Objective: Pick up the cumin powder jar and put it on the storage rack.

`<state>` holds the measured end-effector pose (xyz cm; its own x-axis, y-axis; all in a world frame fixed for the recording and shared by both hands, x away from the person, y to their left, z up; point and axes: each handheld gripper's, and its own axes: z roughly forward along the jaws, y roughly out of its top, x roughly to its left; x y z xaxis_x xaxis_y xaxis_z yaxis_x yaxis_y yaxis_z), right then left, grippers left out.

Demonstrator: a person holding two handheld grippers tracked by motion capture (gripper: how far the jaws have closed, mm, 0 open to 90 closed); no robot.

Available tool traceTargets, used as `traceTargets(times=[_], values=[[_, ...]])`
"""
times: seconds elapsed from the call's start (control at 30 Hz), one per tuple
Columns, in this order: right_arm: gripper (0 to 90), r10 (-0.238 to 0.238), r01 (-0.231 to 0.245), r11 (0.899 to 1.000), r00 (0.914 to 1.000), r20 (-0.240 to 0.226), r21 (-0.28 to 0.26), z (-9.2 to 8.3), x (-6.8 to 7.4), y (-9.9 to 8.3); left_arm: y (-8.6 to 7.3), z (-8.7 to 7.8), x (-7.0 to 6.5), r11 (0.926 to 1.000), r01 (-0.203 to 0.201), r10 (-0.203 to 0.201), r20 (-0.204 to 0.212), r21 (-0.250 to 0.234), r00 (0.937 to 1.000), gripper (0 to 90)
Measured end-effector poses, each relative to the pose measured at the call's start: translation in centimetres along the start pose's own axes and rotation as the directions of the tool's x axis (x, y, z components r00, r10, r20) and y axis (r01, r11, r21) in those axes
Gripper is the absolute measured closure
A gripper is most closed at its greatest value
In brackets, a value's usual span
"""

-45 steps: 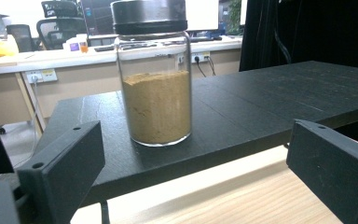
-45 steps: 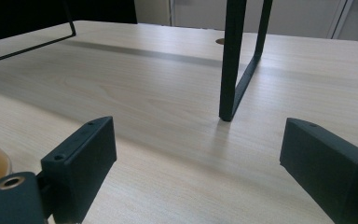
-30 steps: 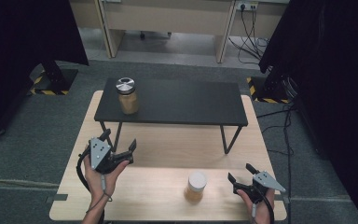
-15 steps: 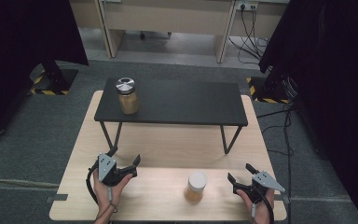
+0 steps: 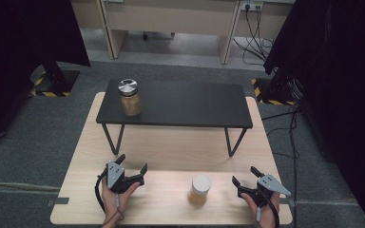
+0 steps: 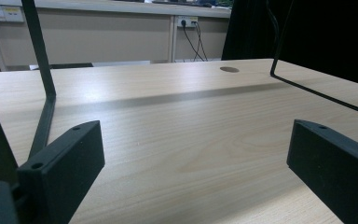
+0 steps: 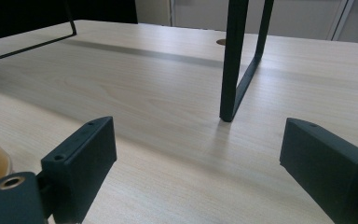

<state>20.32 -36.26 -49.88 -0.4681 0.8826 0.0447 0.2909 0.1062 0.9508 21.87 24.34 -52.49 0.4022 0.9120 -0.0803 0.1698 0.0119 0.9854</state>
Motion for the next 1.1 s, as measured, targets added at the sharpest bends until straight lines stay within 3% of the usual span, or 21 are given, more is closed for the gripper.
traceTargets(times=[0.4,1.1], values=[[10.8,-0.005,0.005,1.000,1.0000,-0.001,0.000,0.0,0.1,0.0,-1.3,-0.4,-0.9,0.9972,-0.019,0.018,-0.021,-0.072,0.9996,3.3],[10.8,-0.019,0.019,1.000,0.9998,-0.004,-0.001,0.0,0.1,0.0,-1.9,-0.6,-1.0,0.9944,0.011,-0.015,-0.031,-0.105,0.9994,4.4]])
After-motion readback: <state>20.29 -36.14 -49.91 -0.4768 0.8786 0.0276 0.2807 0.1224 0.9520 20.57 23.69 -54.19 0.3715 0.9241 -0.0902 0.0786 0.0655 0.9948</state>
